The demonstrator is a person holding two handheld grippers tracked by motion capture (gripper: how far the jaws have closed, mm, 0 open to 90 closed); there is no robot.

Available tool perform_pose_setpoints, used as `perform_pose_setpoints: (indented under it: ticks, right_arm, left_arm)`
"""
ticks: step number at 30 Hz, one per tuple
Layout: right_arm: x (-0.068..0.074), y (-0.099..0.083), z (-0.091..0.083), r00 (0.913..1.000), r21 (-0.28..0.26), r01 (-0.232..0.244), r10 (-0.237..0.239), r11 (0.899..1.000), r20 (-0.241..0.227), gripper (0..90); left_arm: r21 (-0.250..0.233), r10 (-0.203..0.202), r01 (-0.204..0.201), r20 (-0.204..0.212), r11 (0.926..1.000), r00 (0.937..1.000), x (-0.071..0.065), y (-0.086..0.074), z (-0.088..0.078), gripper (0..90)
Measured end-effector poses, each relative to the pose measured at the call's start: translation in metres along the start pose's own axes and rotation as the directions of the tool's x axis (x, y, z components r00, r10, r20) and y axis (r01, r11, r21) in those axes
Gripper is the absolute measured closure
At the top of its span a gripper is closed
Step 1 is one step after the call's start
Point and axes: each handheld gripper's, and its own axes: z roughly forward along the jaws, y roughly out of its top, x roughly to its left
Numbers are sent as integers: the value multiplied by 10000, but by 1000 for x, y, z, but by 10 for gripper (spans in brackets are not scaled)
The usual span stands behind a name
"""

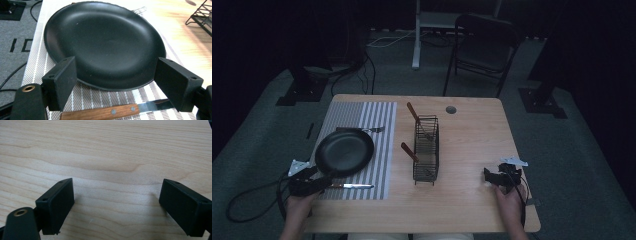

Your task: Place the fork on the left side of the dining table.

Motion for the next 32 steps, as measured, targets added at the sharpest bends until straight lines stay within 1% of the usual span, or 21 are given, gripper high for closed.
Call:
perform_pose_setpoints:
  ticks: [6, 8, 10, 11, 13, 15, 17, 22, 25, 29, 32]
  right_arm:
    - [0, 0, 0, 10000, 4, -5, 5, 10000, -5, 123]
    - [0, 0, 0, 10000, 4, -5, 5, 10000, -5, 123]
    - [0, 0, 0, 10000, 2, -3, 3, 10000, -5, 123]
    - [0, 0, 0, 10000, 2, -4, 4, 10000, -6, 123]
    - [0, 0, 0, 10000, 2, -3, 3, 10000, -7, 123]
    - [0, 0, 0, 10000, 3, -3, 3, 10000, -6, 123]
    - [0, 0, 0, 10000, 2, -1, 1, 10000, -6, 123]
    - [0, 0, 0, 10000, 4, -2, 2, 10000, -3, 123]
    - [0, 0, 0, 10000, 10, -4, 4, 10000, -5, 123]
    - [0, 0, 0, 10000, 10, -3, 3, 10000, -7, 123]
    - [0, 0, 0, 10000, 10, -4, 4, 10000, -7, 123]
  left_arm:
    - [-205, -121, 112, -469, 9997, 9988, 3, -11, -4, 188]
    - [-304, -173, 147, -867, 9994, 9961, 5, -14, -5, 188]
    - [-375, -348, 312, -986, 9988, 9945, 7, -16, -8, 189]
    - [-432, -360, 316, -1041, 9986, 9939, 8, -17, -10, 189]
    - [-333, -265, 229, -1142, 9992, 9931, 9, -21, -13, 188]
    - [-306, -211, 171, -1349, 9994, 9906, 9, -27, -16, 189]
    - [-302, -310, 267, -1504, 9992, 9881, 11, -31, -17, 189]
    - [-400, -446, 385, -1659, 9985, 9851, 14, -32, -15, 188]
    - [-424, -463, 400, -1613, 9983, 9858, 13, -32, -14, 189]
    - [-296, -340, 298, -1532, 9991, 9876, 12, -33, -13, 189]
    - [-301, -368, 326, -1500, 9990, 9880, 12, -33, -13, 189]
